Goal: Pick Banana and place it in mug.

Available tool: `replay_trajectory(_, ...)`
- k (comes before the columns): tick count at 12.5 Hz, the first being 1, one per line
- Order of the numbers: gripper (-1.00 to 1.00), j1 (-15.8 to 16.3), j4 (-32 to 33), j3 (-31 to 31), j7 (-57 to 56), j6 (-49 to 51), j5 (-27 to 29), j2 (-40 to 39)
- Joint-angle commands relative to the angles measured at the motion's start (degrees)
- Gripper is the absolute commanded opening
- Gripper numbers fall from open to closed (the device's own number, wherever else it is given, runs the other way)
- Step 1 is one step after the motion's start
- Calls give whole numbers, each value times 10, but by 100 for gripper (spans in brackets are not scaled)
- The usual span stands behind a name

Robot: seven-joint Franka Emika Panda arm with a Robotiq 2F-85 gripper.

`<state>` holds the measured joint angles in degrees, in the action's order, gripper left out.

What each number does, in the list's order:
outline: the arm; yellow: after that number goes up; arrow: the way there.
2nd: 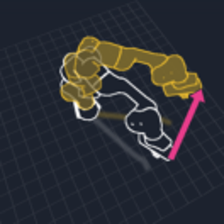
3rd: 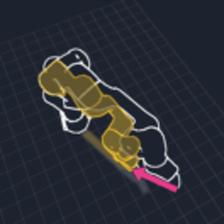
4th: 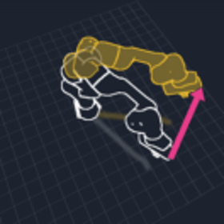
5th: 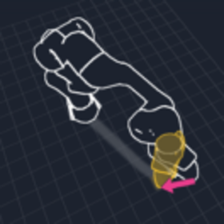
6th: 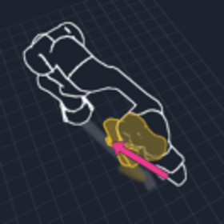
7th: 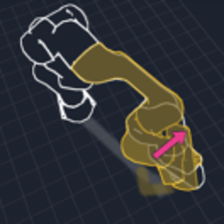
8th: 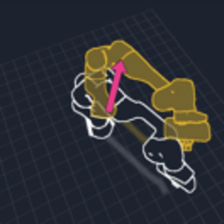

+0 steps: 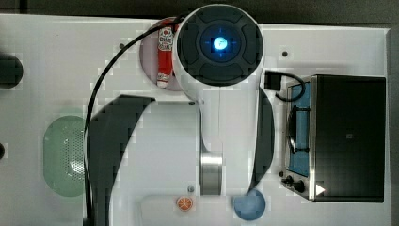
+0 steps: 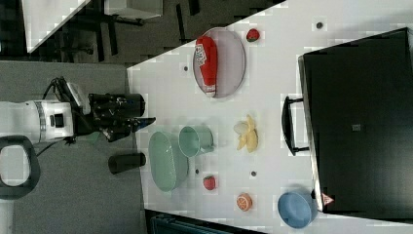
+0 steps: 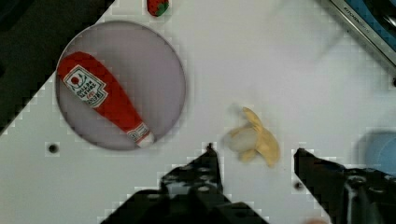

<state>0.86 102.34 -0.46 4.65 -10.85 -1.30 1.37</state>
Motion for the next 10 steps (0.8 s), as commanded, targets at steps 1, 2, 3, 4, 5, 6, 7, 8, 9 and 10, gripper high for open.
replay_trajectory(1,56,-8,119,-31,-66,128,5,218)
replay_trajectory(2,93,-8,125,-31,-66,128,5,216)
replay_trajectory(3,100,-8,135,-31,-66,125,5,210)
replay_trajectory(4,100,-8,146,-31,-66,114,5,202)
replay_trajectory(5,100,-8,162,-31,-66,82,5,190)
replay_trajectory(6,100,-8,180,-31,-66,44,5,176)
replay_trajectory(7,100,-8,200,-31,-68,4,5,160)
replay_trajectory(8,100,-8,219,-30,-71,-28,5,146)
replay_trajectory(9,100,-7,237,-30,-82,-61,5,130)
replay_trajectory(10,100,-7,257,-29,-110,-103,5,108)
